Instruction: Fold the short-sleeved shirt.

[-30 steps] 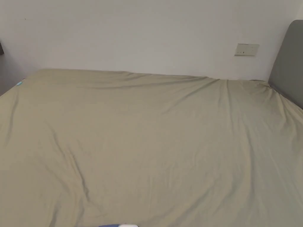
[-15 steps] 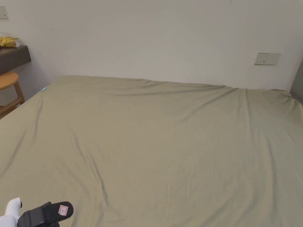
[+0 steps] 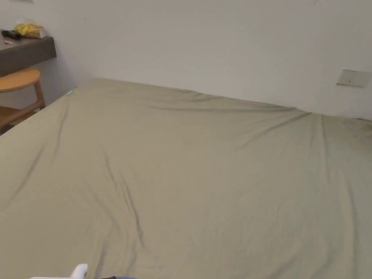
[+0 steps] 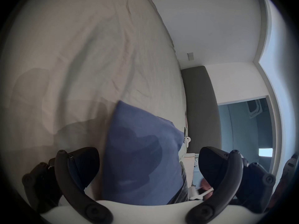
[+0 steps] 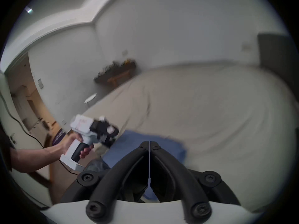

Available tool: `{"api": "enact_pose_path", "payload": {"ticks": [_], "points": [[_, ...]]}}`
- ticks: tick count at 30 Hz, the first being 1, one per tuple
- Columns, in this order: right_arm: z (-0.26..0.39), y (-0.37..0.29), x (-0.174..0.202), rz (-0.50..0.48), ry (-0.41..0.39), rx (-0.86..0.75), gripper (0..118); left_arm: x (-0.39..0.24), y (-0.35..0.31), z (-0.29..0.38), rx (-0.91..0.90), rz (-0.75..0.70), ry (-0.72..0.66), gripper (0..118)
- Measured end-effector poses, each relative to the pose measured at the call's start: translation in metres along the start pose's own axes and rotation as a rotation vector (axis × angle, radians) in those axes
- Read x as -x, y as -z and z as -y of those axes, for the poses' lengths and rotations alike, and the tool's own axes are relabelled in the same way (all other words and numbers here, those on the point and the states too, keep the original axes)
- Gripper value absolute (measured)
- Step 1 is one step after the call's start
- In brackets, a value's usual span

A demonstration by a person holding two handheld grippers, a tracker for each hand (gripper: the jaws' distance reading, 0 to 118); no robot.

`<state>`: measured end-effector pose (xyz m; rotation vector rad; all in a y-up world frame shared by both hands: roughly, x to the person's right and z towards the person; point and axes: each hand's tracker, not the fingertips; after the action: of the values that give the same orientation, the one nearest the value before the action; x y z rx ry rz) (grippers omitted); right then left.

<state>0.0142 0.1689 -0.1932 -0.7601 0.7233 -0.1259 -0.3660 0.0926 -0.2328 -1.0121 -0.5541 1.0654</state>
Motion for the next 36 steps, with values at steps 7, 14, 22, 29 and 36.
{"api": "enact_pose_path", "payload": {"ticks": [7,14,22,29,36], "points": [[0.029,0.074,-0.028,-0.030,0.165,0.146,1,0.003,0.005,-0.013,0.019,0.094,-0.081,118],[0.038,0.059,-0.038,-0.050,0.125,0.109,1,0.002,0.014,-0.003,0.016,0.123,-0.098,118],[0.045,0.054,-0.061,-0.116,0.334,0.086,2,-0.011,0.040,0.009,0.099,-0.210,-0.054,27],[0.026,0.028,-0.047,-0.077,0.338,0.050,2,-0.037,0.020,-0.009,0.121,-0.236,0.064,27],[-0.009,-0.025,-0.044,0.012,0.226,-0.062,2,-0.023,-0.071,-0.077,0.093,-0.595,0.190,27]]}}
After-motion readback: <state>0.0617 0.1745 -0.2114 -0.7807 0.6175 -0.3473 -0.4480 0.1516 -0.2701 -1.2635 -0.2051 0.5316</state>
